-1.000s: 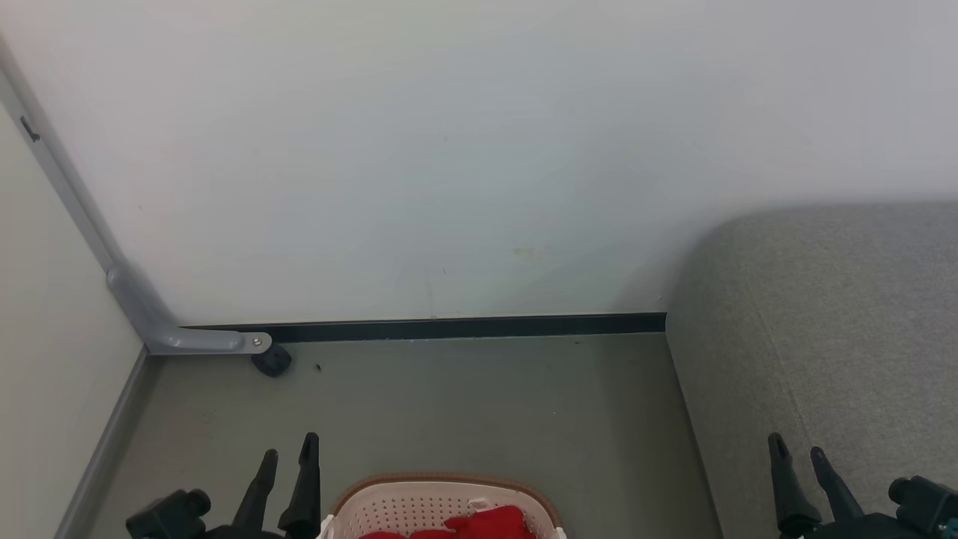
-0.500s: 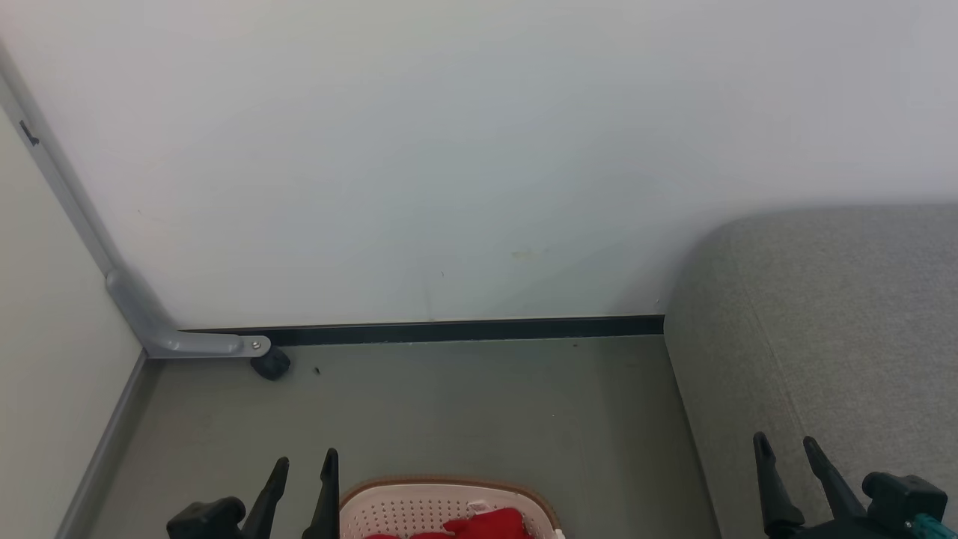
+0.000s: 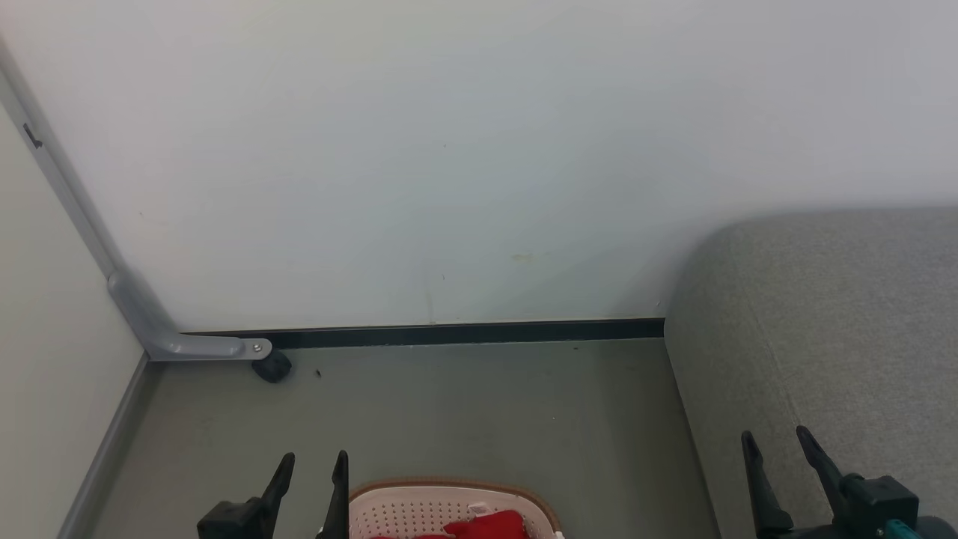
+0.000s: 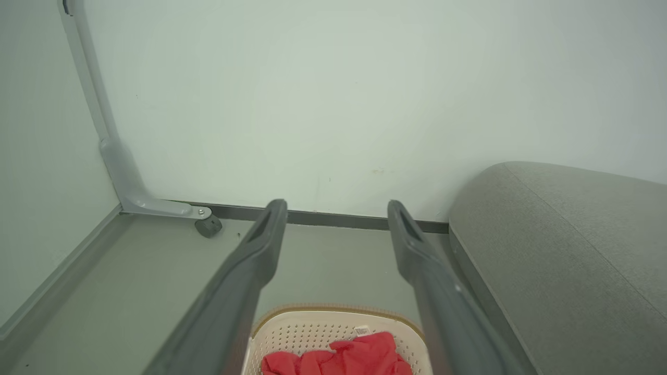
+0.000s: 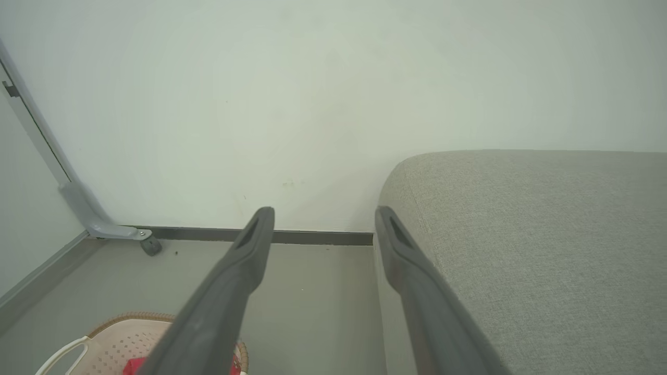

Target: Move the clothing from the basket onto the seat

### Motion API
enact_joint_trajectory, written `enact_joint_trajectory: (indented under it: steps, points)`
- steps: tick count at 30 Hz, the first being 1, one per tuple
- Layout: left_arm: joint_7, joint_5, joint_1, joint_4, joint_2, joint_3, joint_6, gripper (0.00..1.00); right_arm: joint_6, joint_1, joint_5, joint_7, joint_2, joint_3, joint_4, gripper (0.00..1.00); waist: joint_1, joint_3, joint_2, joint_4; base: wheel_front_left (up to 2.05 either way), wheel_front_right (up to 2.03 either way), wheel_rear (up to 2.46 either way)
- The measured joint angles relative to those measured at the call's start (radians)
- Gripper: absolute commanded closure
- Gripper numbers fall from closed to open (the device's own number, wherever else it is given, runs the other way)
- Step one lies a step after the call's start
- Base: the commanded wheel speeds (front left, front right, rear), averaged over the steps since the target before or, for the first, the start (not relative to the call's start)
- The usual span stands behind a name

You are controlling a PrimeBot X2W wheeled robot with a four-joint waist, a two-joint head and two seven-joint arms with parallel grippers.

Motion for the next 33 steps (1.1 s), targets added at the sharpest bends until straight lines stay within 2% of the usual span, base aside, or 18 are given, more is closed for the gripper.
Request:
enact_joint_trajectory:
  steps: [9,33]
  points:
    - [-0.02,0.054,-0.003,0.017,-0.005,-0.002,0.009,0.0,-0.014,0.0,-0.075,-0.018,-0.004,0.012,-0.015,0.0,0.0,-0.001,0.0,0.001,0.0,0.0,0.0]
    - [-0.02,0.056,-0.007,0.07,-0.022,0.011,0.008,0.0,-0.014,0.0,-0.087,-0.018,-0.003,-0.007,-0.055,0.0,0.0,0.019,0.0,-0.01,0.0,0.0,0.0]
